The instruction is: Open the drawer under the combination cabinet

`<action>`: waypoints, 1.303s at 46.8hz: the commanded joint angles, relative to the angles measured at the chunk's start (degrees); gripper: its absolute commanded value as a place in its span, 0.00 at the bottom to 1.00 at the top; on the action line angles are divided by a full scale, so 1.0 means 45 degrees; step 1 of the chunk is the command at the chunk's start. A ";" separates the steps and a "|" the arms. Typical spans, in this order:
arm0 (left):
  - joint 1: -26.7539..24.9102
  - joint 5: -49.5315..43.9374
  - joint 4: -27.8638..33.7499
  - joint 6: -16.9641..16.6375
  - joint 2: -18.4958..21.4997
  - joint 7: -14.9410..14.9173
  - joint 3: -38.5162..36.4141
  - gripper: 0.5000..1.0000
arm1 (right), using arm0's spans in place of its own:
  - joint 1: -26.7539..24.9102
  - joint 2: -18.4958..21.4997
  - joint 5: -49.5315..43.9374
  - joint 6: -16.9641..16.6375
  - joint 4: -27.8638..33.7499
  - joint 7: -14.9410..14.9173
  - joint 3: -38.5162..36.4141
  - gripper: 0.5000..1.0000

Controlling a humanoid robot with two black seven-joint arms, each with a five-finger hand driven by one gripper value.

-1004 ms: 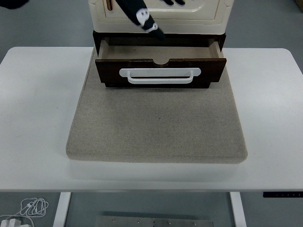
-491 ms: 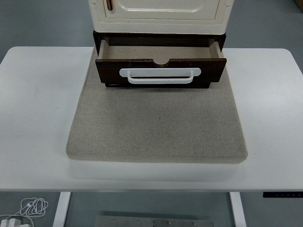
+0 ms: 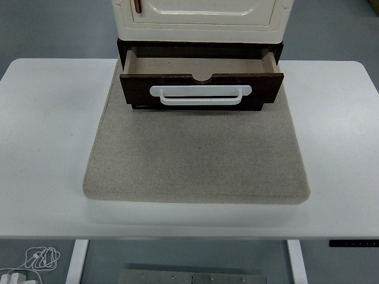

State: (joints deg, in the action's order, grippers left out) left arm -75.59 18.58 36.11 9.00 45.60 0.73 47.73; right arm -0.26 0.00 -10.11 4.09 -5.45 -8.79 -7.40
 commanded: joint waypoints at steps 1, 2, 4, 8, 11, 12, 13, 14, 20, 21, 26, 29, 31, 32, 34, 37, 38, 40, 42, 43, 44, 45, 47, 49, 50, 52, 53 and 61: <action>0.0196 -0.0047 -0.1049 -0.0516 -0.0892 -0.0024 -0.0039 1.00 | -0.0001 0.0000 0.0000 -0.0010 0.0000 -0.0001 0.0003 0.85; 0.0313 -0.0047 -0.1323 -0.0536 -0.1107 -0.0025 -0.0059 1.00 | -0.0001 0.0000 0.0000 0.0010 0.0000 -0.0001 0.0003 0.85; 0.0567 -0.0086 -0.1753 -0.0556 -0.1498 -0.0025 -0.0059 1.00 | -0.0001 0.0000 0.0000 -0.0010 0.0000 -0.0001 -0.0016 0.85; 0.1055 -0.0222 -0.2320 -0.0556 -0.2124 -0.0025 -0.0020 1.00 | -0.0001 0.0000 -0.0019 -0.0029 -0.0020 -0.0001 -0.0036 0.85; 0.1465 -0.0806 -0.2497 -0.0556 -0.2592 -0.0005 -0.0020 1.00 | -0.0001 0.0000 -0.0019 -0.0029 -0.0039 -0.0001 -0.0036 0.85; 0.1582 -0.1080 -0.2517 -0.0556 -0.2710 -0.0005 -0.0039 1.00 | -0.0001 0.0000 -0.0039 -0.0029 -0.0039 -0.0001 -0.0036 0.85; 0.1719 -0.1353 -0.2517 -0.0536 -0.2827 -0.0005 -0.0039 1.00 | -0.0001 0.0000 -0.0039 -0.0029 -0.0039 -0.0001 -0.0036 0.85; 0.1856 -0.1646 -0.2517 -0.0536 -0.2925 -0.0005 -0.0039 1.00 | -0.0001 0.0000 -0.0039 -0.0029 -0.0039 -0.0001 -0.0036 0.85; 0.2384 -0.2586 -0.2575 -0.0536 -0.3803 0.0092 -0.0039 1.00 | -0.0001 0.0000 -0.0039 -0.0049 -0.0039 -0.0001 -0.0036 0.85; 0.2462 -0.2625 -0.2633 -0.0536 -0.4017 0.0112 -0.0020 1.00 | -0.0001 0.0000 -0.0039 -0.0068 -0.0039 -0.0001 -0.0036 0.85; 0.2794 -0.2975 -0.2771 -0.0458 -0.4722 0.0229 0.0137 1.00 | -0.0001 0.0000 -0.0039 -0.0361 -0.0059 -0.0001 -0.0036 0.85; 0.2892 -0.3678 -0.2771 -0.0264 -0.4879 0.0307 0.0137 1.00 | -0.0001 0.0000 -0.0039 -0.0478 -0.0059 -0.0001 -0.0036 0.85; 0.2950 -0.4205 -0.2771 -0.0088 -0.5015 0.0346 0.0117 1.00 | -0.0001 0.0000 -0.0039 -0.0478 -0.0059 -0.0001 -0.0036 0.85; 0.2989 -0.4439 -0.2790 -0.0029 -0.5093 0.0346 0.0117 1.00 | -0.0001 0.0000 -0.0039 -0.0478 -0.0059 -0.0001 -0.0036 0.85; 0.3068 -0.4850 -0.2771 0.0050 -0.5249 0.0385 0.0117 1.00 | -0.0001 0.0000 -0.0039 -0.0478 -0.0059 -0.0001 -0.0036 0.85; 0.3146 -0.5339 -0.2771 0.0108 -0.5406 0.0600 0.0137 1.00 | -0.0001 0.0000 -0.0039 -0.0478 -0.0059 -0.0001 -0.0017 0.85; 0.3146 -0.5476 -0.2771 0.0128 -0.5426 0.0678 0.0137 1.00 | -0.0001 0.0000 -0.0039 -0.0478 -0.0059 0.0019 -0.0017 0.85; 0.3204 -0.5769 -0.2771 0.0167 -0.5426 0.0815 0.0137 1.00 | -0.0001 0.0000 -0.0039 -0.0478 -0.0059 0.0019 -0.0017 0.85; 0.3321 -0.6081 -0.2790 0.0264 -0.5445 0.0912 0.0137 1.00 | -0.0001 0.0000 -0.0039 -0.0459 -0.0059 0.0019 -0.0017 0.85; 0.3380 -0.6256 -0.2771 0.0342 -0.5445 0.0951 0.0137 1.00 | -0.0001 0.0000 -0.0020 -0.0459 -0.0059 0.0019 -0.0017 0.85; 0.3419 -0.6413 -0.2771 0.0420 -0.5484 0.0991 0.0137 1.00 | -0.0001 0.0000 -0.0019 -0.0440 -0.0059 0.0019 -0.0017 0.85; 0.3439 -0.6550 -0.2790 0.0498 -0.5504 0.0991 0.0137 1.00 | -0.0001 0.0000 0.0000 -0.0420 -0.0059 0.0019 -0.0017 0.85; 0.3497 -0.6726 -0.2810 0.0654 -0.5543 0.0972 0.0137 1.00 | -0.0001 0.0000 0.0000 -0.0420 -0.0040 -0.0001 0.0003 0.85; 0.3595 -0.6785 -0.2810 0.0791 -0.5582 0.0991 0.0137 1.00 | -0.0001 0.0000 0.0000 -0.0439 -0.0059 -0.0001 -0.0016 0.85; 0.3634 -0.6786 -0.2810 0.0831 -0.5621 0.0991 0.0137 1.00 | 0.0019 0.0000 0.0000 -0.0439 -0.0059 0.0019 -0.0036 0.85; 0.3673 -0.6786 -0.2849 0.0889 -0.5660 0.0991 0.0137 1.00 | -0.0001 0.0000 0.0000 -0.0459 -0.0059 -0.0001 -0.0036 0.85; 0.3673 -0.6786 -0.2907 0.0890 -0.5679 0.0991 0.0137 1.00 | -0.0001 0.0000 0.0000 -0.0459 -0.0059 -0.0001 -0.0036 0.85; 0.3712 -0.6805 -0.3571 0.0890 -0.6363 0.0991 0.0156 1.00 | -0.0001 0.0000 0.0000 -0.0517 -0.0059 -0.0020 -0.0056 0.85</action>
State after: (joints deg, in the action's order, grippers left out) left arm -58.94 -12.01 21.10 13.03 17.70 5.20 48.38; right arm -0.24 0.00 -10.11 1.86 -5.71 -8.79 -7.64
